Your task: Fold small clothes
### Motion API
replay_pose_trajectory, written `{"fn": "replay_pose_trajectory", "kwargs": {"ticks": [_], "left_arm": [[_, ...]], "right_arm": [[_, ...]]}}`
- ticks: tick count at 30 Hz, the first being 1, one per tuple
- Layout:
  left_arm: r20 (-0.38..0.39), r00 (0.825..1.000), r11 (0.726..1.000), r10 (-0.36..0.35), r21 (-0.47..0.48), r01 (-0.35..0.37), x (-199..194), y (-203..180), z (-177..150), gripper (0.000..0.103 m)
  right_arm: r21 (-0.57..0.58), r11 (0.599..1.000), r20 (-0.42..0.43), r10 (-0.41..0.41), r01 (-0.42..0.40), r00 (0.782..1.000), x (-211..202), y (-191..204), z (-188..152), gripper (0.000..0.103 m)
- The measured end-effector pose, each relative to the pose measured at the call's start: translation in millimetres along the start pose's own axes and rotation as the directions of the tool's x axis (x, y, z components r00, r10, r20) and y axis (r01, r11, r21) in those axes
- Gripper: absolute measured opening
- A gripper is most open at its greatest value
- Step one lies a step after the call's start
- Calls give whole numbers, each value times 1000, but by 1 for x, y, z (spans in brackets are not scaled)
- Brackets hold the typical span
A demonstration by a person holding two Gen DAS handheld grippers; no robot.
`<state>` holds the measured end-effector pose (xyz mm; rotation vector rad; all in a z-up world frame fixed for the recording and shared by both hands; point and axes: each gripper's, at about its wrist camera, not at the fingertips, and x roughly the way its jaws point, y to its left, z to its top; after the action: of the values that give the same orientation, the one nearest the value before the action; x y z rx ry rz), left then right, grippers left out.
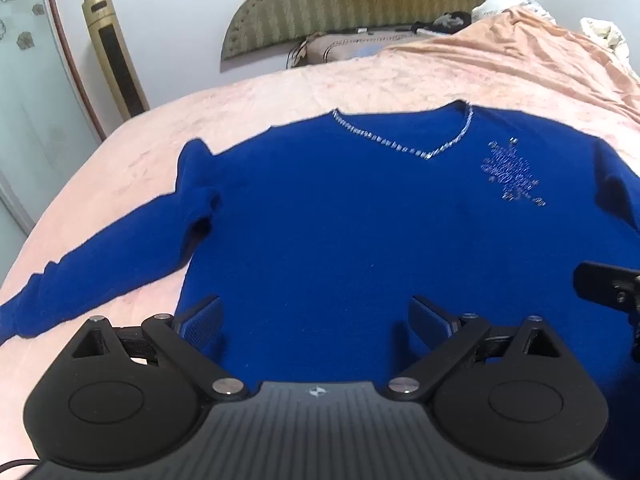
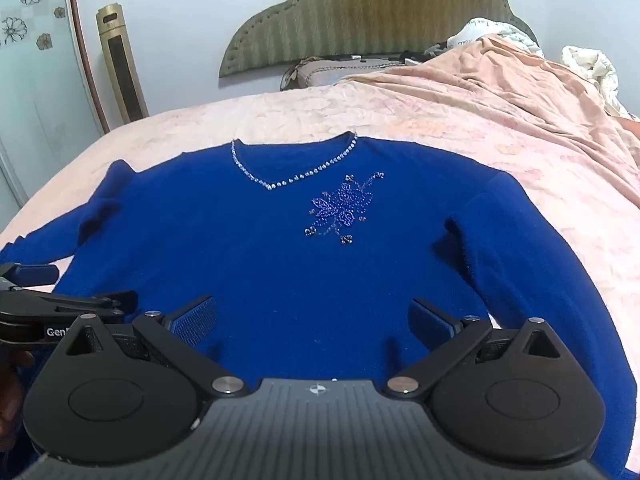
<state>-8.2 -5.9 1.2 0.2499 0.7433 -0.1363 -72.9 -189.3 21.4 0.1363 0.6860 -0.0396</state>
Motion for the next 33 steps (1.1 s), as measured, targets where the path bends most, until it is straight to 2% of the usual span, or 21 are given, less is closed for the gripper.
{"fn": "replay_pose_trajectory", "kwargs": {"ticks": [8,20,27,33], "left_arm": [[11,1000,1000,17,21,-18,-1,-8,2,99],[-55,998,1000,13,-11,-14,7,-9,1,99],[-70,997,1000,15,-4,-15,7,-13,0,99],[-70,997,1000,21,11,-21,7,-18,0,99]], "right_arm": [[-34,999,35,-32,33,999,-7,3,1,103],[-110,990,57,-79,85,995,-12,10,-2,103],[-81,996,67,-22,28,998,-19,3,-4,103],[-86,995,75,-46,52,996,-21,2,-6,103]]}}
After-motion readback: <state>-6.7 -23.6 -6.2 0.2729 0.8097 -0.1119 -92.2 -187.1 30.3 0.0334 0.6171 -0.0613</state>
